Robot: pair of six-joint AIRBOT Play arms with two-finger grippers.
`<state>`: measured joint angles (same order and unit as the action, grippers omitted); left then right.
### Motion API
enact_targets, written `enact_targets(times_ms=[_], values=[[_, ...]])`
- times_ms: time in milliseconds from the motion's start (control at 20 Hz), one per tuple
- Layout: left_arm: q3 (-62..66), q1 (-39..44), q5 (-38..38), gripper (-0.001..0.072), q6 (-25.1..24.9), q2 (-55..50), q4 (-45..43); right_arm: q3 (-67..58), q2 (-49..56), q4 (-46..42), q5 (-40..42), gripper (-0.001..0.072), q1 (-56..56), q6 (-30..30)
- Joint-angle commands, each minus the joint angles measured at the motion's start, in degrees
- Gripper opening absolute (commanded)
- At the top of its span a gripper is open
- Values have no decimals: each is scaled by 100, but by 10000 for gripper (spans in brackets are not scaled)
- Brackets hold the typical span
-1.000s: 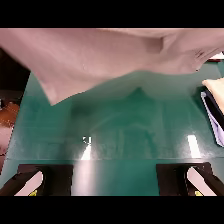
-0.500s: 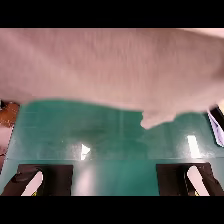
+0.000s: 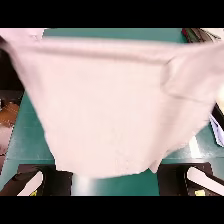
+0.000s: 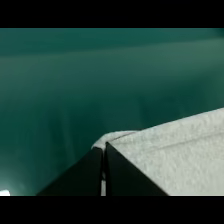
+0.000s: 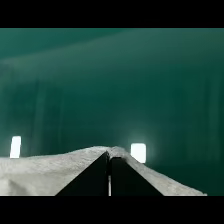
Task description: Fold the shirts.
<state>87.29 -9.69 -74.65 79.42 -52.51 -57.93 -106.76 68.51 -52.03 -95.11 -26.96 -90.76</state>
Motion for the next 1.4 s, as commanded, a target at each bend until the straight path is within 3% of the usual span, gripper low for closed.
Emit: enact_targets(times_ms=[0, 250, 500, 700, 850, 1100, 1350], values=[[-1314, 0, -22, 24, -221, -710, 129, 802, 1001, -1130, -254, 10, 1091, -31], [-1556, 2, 1143, 24, -782, -1823, 151, 1246, 2103, -1456, 1521, 10, 1665, -20], [-1556, 0, 2712, 24, -789, -2476, 142, 1246, 2675, -1458, 3202, 10, 1661, -22], [-1556, 0, 3217, 24, -789, -2876, 122, 1246, 2756, -1663, 3919, 10, 1661, -20], [-1563, 0, 2975, 24, -787, -3082, -24, 1248, 2752, -1862, 3254, 10, 1661, -15], [-1598, 2, 1764, 24, -789, -3099, -341, 1252, 2752, -2243, 1613, 10, 1843, 271], [-1945, 2, 1351, 24, -789, -3106, -404, 1257, 2754, -2771, 1228, 10, 2205, 249]])
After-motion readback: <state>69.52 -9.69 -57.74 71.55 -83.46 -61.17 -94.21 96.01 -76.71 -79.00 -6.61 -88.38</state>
